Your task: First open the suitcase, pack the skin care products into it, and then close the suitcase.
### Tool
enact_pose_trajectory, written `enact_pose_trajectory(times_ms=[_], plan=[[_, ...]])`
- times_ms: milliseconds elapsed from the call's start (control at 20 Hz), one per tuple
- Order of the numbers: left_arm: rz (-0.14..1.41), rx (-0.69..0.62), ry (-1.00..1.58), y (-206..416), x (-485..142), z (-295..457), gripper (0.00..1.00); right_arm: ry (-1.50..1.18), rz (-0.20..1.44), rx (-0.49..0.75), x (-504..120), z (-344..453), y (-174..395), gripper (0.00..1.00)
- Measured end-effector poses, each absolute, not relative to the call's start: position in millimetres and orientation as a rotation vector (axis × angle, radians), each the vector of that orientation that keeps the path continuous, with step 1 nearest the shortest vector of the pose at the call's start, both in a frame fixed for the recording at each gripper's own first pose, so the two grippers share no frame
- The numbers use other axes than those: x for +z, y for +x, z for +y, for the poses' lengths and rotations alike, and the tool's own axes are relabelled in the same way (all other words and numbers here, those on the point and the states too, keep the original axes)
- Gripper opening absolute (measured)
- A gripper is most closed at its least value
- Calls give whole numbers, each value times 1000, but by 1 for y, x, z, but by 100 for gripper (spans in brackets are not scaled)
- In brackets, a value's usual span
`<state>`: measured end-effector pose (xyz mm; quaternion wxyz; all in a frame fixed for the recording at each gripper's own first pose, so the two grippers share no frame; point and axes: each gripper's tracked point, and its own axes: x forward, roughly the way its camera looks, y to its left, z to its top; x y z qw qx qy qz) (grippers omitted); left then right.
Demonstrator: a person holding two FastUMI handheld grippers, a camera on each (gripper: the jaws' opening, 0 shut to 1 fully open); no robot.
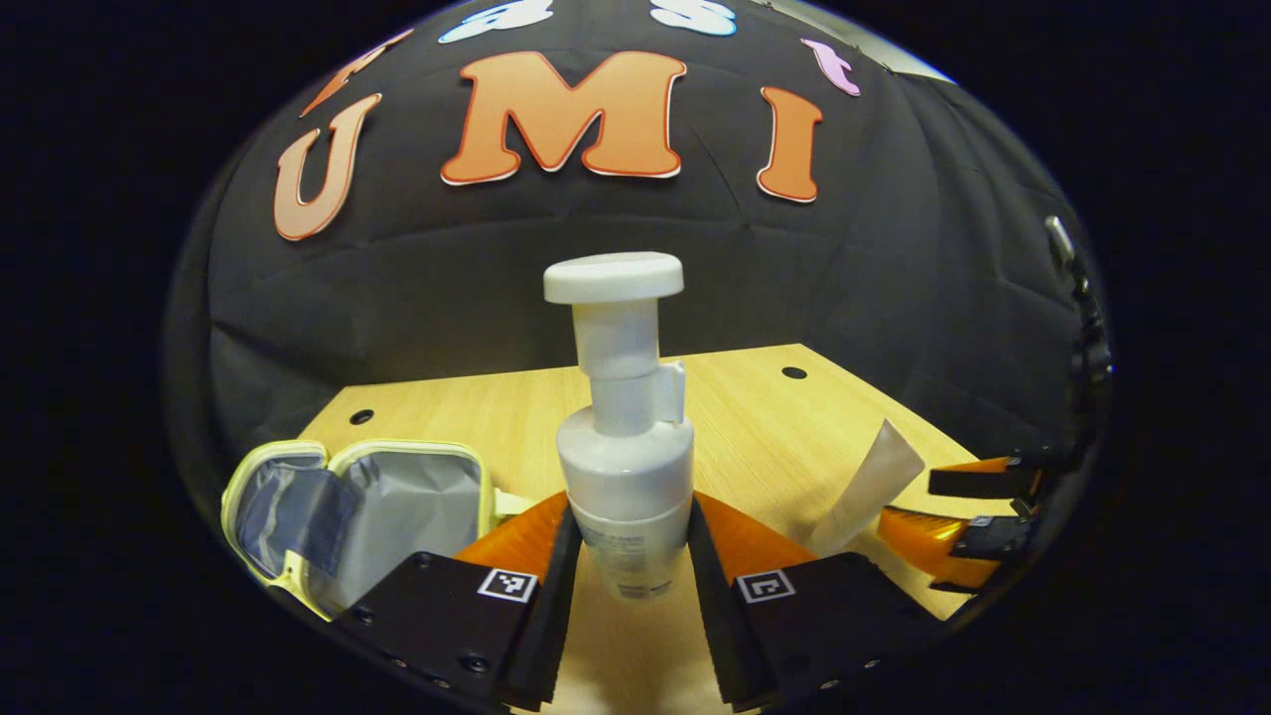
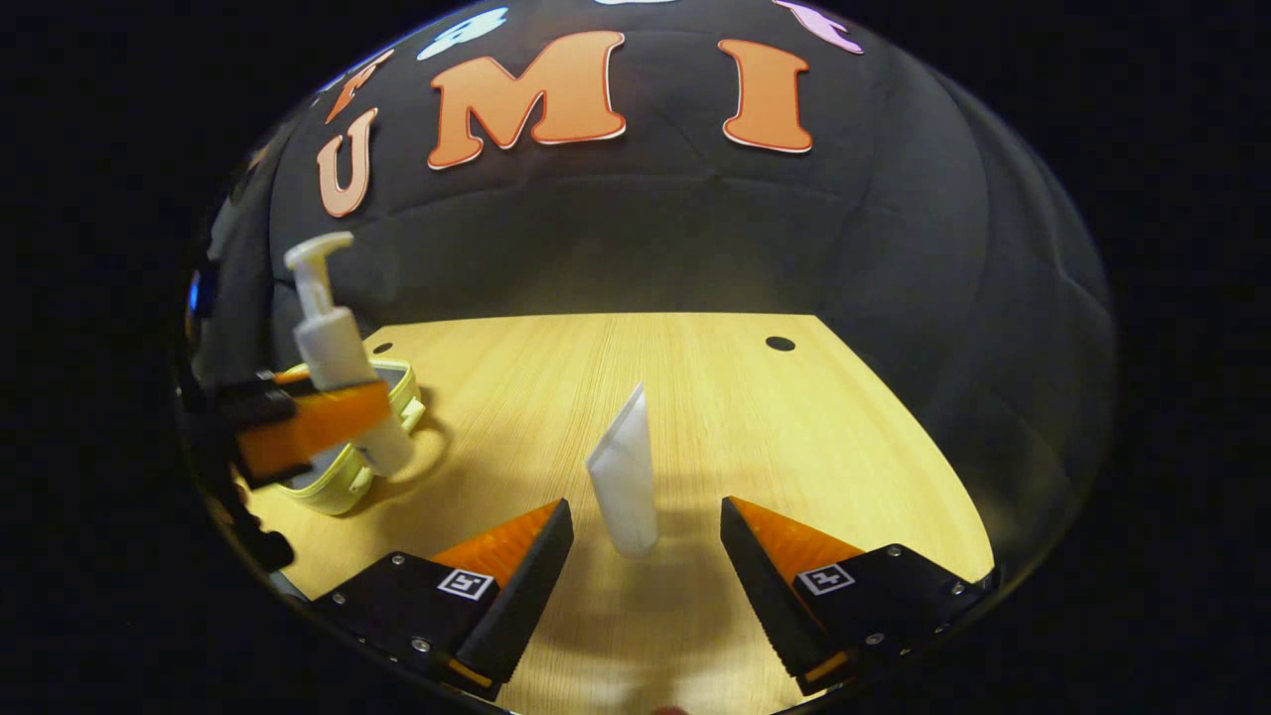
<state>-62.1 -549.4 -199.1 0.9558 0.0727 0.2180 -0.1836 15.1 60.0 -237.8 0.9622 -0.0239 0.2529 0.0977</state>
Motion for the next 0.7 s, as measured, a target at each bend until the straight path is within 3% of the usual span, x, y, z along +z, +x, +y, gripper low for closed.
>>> enact_pose_trajectory(times_ms=[350, 650, 700], plan=[[476, -276, 125, -89, -159, -457, 58, -24, 601, 163, -287, 72, 38, 95], [516, -188, 111, -102, -161, -399, 58, -27, 635, 136, -309, 81, 57, 78], [522, -177, 108, -103, -162, -392, 58, -39, 647, 114, -314, 77, 60, 71]])
